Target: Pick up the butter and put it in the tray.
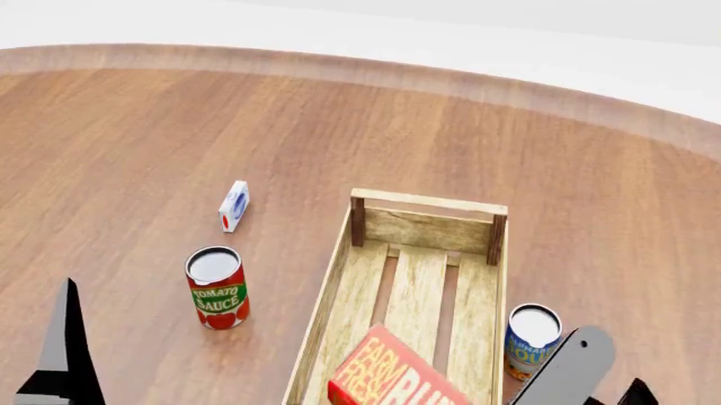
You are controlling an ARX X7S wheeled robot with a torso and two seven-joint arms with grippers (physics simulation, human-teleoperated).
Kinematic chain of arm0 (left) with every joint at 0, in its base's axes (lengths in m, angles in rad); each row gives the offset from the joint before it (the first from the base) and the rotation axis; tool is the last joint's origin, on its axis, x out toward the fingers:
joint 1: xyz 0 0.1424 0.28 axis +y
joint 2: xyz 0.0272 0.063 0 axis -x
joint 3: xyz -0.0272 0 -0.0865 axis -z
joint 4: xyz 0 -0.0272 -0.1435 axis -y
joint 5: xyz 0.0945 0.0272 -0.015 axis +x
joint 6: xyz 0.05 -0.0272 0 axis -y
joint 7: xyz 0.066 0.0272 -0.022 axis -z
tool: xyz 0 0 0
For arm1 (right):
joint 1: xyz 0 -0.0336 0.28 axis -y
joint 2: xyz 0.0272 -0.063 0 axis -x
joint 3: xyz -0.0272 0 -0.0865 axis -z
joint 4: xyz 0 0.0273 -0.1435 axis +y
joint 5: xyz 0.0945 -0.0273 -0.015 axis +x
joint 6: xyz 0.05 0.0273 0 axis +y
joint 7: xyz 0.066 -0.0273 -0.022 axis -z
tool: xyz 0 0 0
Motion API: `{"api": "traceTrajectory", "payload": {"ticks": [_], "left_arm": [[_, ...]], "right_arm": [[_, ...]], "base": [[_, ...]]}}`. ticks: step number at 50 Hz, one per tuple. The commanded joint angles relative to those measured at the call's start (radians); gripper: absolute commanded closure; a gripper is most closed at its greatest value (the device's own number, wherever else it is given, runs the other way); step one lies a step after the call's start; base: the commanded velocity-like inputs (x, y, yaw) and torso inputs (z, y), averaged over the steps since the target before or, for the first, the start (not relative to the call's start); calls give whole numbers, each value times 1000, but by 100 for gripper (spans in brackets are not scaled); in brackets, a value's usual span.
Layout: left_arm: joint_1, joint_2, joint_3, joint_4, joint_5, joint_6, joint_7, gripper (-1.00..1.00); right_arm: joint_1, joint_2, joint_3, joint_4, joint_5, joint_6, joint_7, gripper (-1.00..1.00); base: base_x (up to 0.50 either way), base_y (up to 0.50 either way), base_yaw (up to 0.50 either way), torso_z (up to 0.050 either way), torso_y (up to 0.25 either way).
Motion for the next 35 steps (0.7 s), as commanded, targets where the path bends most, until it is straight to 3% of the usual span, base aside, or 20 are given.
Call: {"api": "traceTrajectory", "payload": {"ticks": [1,12,17,35], "left_arm": [[-2,-3,-1,-1,-4,1,-3,-100],[-1,-10,-10,10,-16,-3,-10,-100],[3,-13,-13,10,-19,1,-12,-100],[0,-19,-24,18,-43,0,-20,-100]], "right_arm": [[108,-65,52,24,4,68,80,100],[233,-203,90,103,66,225,205,100],[296,-228,-21,149,-27,177,237,100],[398,-478,-77,481,-172,42,357,100]], "base": [[0,0,0,0,10],[0,0,0,0,1],[0,0,0,0,0],[0,0,0,1,1]]}}
